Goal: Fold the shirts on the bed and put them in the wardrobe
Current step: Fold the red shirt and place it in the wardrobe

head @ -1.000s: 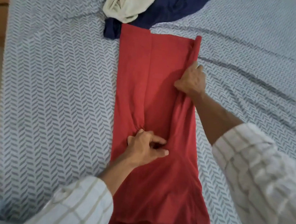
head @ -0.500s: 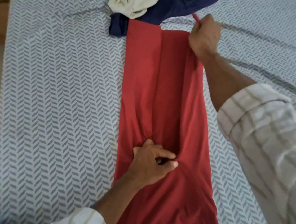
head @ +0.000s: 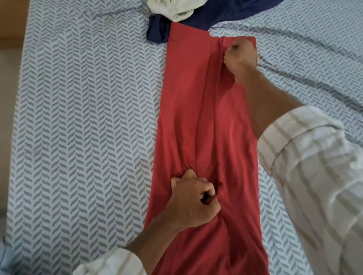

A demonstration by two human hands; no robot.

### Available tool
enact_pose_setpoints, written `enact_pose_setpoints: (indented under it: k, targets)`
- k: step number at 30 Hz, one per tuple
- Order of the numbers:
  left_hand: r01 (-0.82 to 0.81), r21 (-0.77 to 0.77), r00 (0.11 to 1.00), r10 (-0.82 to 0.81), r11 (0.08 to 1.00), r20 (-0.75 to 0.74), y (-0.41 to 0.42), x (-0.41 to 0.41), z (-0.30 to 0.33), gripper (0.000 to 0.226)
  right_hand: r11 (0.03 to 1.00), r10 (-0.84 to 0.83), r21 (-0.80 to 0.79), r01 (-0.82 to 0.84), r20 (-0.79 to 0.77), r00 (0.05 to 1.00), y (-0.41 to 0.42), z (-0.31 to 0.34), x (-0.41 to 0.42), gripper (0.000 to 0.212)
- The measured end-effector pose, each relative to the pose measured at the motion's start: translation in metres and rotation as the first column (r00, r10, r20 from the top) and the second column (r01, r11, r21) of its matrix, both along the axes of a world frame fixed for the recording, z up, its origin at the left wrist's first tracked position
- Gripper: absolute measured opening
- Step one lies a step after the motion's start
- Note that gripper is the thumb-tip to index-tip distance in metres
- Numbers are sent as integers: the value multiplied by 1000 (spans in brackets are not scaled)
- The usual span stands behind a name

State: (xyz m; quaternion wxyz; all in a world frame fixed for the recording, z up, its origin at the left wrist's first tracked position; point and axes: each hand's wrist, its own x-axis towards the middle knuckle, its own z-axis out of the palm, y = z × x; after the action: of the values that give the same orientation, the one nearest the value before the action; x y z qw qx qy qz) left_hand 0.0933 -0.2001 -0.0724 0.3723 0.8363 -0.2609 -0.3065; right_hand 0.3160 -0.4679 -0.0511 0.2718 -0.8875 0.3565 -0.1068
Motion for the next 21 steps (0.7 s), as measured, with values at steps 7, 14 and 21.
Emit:
enact_pose_setpoints:
  k: [7, 14, 21]
  targets:
    - [13, 39, 1000, -12, 999, -29, 1, 1, 2, 28, 968, 237, -93, -231, 63, 969, 52, -2, -110, 33]
    - [69, 132, 998, -70, 989, 2, 4, 3, 28, 33, 973, 217, -111, -203, 137, 967, 148, -16, -317, 17]
    - [-18, -44, 988, 25, 999, 155, 37, -26, 63, 31, 974, 217, -112, -199, 177, 960, 177, 2, -388, 24]
